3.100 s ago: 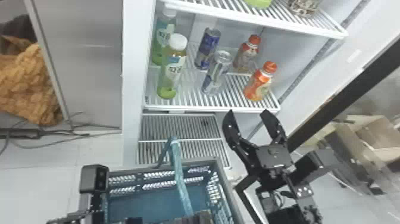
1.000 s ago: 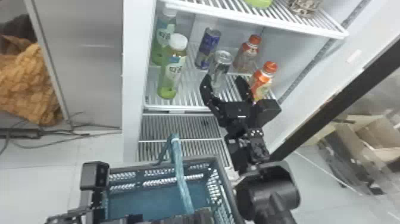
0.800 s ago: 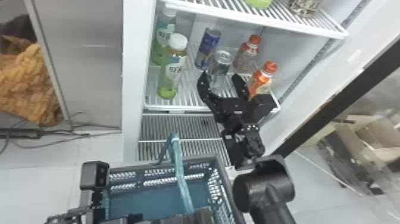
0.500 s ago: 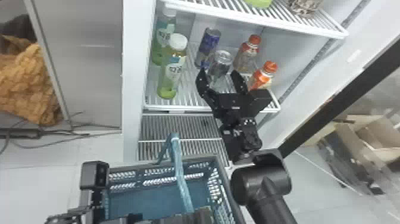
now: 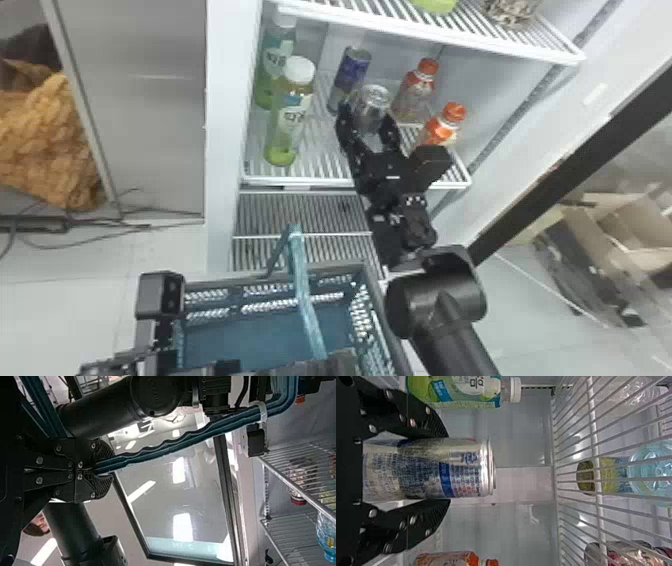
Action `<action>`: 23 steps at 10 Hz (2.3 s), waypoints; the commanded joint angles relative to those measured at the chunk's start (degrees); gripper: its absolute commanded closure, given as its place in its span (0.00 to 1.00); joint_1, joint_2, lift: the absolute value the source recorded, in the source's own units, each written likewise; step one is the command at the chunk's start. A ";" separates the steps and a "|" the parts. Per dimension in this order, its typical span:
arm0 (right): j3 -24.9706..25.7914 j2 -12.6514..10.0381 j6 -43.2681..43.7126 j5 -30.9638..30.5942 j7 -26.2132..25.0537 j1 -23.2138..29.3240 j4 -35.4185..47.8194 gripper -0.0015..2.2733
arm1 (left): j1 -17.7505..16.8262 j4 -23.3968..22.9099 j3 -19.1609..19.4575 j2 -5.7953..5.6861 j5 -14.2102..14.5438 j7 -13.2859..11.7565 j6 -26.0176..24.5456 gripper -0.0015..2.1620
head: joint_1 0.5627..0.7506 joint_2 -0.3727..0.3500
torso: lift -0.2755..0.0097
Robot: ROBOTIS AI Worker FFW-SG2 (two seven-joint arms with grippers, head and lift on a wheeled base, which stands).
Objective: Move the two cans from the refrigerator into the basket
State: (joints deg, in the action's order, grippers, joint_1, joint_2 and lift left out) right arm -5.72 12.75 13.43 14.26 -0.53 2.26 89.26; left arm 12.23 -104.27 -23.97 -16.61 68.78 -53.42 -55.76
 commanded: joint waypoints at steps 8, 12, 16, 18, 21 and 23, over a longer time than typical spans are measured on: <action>2.06 0.87 0.21 1.97 0.17 6.60 10.65 0.33 | 0.14 0.00 0.44 0.18 -0.11 -0.02 -0.20 0.55 | 0.70 0.03 | 0.00; 4.46 1.22 -5.56 4.48 1.49 15.32 24.15 0.33 | 0.28 0.00 0.66 0.26 -0.11 -0.02 -0.20 0.55 | 0.70 0.03 | 0.00; 6.06 1.22 -13.29 7.68 3.25 24.46 36.67 0.33 | 0.56 0.00 0.78 0.26 -0.11 -0.02 -0.20 0.55 | 0.70 0.03 | 0.00; 7.32 1.14 -20.04 8.71 3.69 28.54 42.85 0.33 | 0.56 0.00 0.89 0.26 -0.11 -0.02 -0.20 0.55 | 0.70 0.03 | 0.00; 9.26 1.14 -28.34 10.99 4.66 34.30 51.29 0.33 | 0.56 0.00 0.89 0.26 0.11 -0.02 -0.06 0.55 | 0.70 0.03 | 0.00; 11.89 0.79 -37.90 11.56 5.89 36.55 55.79 0.33 | 0.56 0.00 1.01 0.26 0.11 -0.02 -0.06 0.55 | 0.70 0.03 | 0.00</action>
State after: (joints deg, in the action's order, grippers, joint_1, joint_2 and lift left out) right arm 5.31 13.62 -21.32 25.62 5.25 38.10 143.61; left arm 12.79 -104.27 -23.05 -16.35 68.98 -53.43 -55.82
